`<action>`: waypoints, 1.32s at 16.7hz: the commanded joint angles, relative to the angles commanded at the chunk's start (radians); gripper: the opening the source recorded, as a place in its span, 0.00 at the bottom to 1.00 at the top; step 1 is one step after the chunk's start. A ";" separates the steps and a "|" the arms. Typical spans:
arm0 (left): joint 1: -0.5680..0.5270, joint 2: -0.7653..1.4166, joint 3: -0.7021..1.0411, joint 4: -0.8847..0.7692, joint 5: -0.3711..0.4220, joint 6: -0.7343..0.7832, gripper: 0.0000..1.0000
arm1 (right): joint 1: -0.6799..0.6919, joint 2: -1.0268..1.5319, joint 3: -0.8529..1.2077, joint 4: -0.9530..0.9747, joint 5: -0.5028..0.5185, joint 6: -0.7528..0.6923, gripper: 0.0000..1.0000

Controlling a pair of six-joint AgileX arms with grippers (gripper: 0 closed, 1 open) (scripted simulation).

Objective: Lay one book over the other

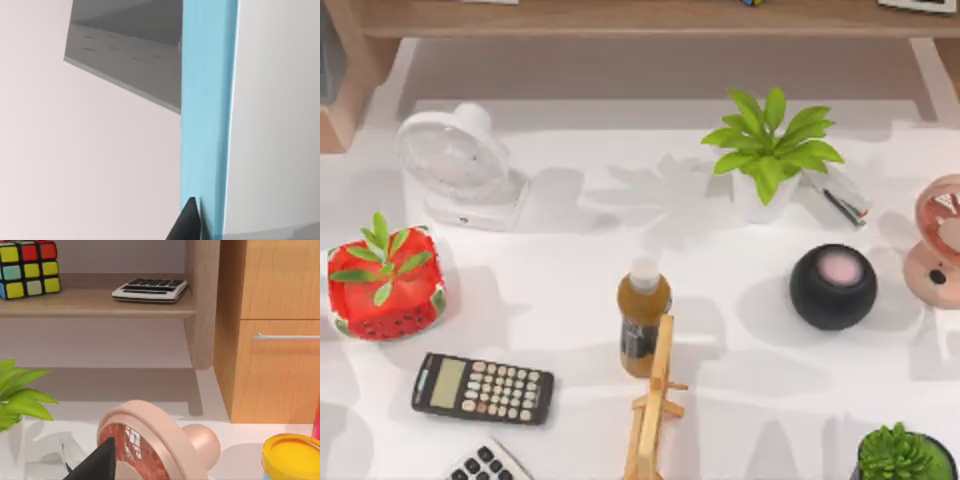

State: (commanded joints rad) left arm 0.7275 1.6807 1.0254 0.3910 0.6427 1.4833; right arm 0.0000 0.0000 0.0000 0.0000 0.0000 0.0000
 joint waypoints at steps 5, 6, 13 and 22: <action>0.028 0.058 -0.169 -0.032 0.020 0.385 0.00 | 0.000 0.000 0.000 0.000 0.000 0.000 1.00; 0.025 0.075 -0.195 -0.036 0.020 0.440 0.00 | 0.000 0.000 0.000 0.000 0.000 0.000 1.00; 0.011 0.124 -0.255 -0.047 0.020 0.564 0.00 | 0.000 0.000 0.000 0.000 0.000 0.000 1.00; 0.001 0.141 -0.245 -0.035 0.012 0.556 0.00 | 0.000 0.000 0.000 0.000 0.000 0.000 1.00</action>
State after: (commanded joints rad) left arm 0.7283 1.8218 0.7802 0.3556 0.6551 2.0392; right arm 0.0000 0.0000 0.0000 0.0000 0.0000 0.0000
